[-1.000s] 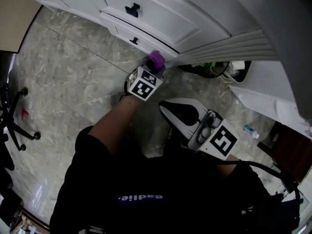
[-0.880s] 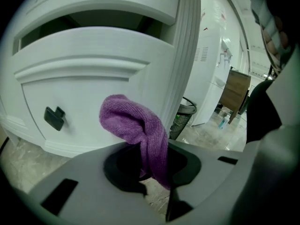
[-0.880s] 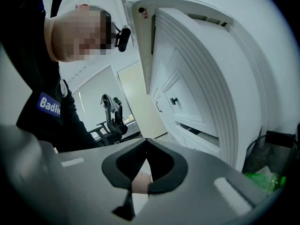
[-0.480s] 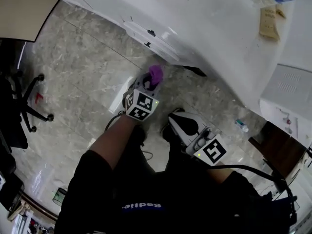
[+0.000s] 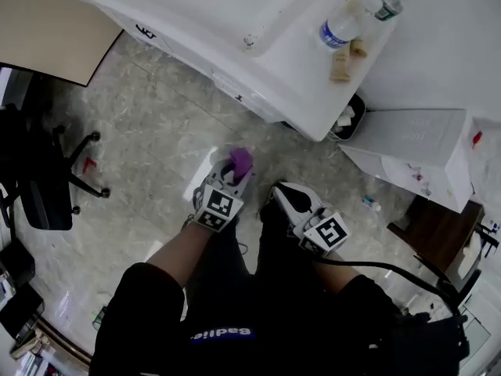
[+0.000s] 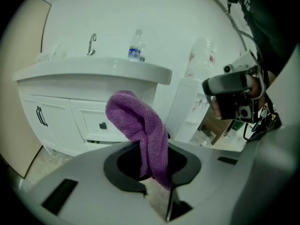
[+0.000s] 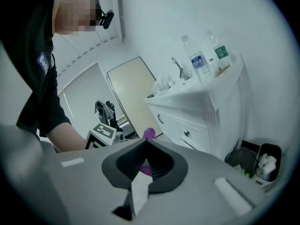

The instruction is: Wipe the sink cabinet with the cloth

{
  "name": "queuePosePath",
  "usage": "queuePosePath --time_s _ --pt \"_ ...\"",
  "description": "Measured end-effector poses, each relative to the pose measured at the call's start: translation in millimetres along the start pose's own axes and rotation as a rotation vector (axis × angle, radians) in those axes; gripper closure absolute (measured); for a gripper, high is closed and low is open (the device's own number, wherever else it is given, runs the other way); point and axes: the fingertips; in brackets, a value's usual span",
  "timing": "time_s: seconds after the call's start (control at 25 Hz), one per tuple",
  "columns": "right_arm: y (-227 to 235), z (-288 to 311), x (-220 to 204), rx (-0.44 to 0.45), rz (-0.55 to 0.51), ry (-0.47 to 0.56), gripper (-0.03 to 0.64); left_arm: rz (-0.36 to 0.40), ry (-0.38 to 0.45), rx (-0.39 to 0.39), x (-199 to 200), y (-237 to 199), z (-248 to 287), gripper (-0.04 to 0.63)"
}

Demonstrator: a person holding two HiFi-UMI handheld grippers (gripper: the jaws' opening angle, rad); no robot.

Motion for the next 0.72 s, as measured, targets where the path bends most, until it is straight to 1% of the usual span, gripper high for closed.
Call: queuePosePath --time_s 0.12,0.2,0.36,0.44,0.56,0.64,0.72 --pt "-20 -23 37 -0.018 -0.049 0.006 0.615 0.0 0.024 -0.026 39 36 -42 0.509" --pt "-35 -34 69 -0.014 -0.089 0.032 0.615 0.01 0.038 -0.041 62 58 -68 0.509" --pt "-71 -46 147 0.037 -0.185 0.112 0.615 0.044 0.098 -0.049 113 78 -112 0.509" --pt "-93 -58 174 0.074 -0.218 0.127 0.615 0.045 0.128 -0.052 133 92 -136 0.509" --pt "-128 -86 201 0.142 -0.267 0.124 0.615 0.046 0.161 -0.029 158 118 -173 0.509" --pt "-145 -104 214 0.189 -0.308 0.125 0.615 0.072 0.188 0.006 181 129 -194 0.509" --pt "-155 -120 225 0.227 -0.342 0.129 0.615 0.094 0.233 0.031 211 138 -212 0.509"
Point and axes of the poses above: the fingertips, and each gripper's own axes: z forward along the fingers, y to its right, x out of its top, and after that the axes turned 10 degrees about -x, right-handed
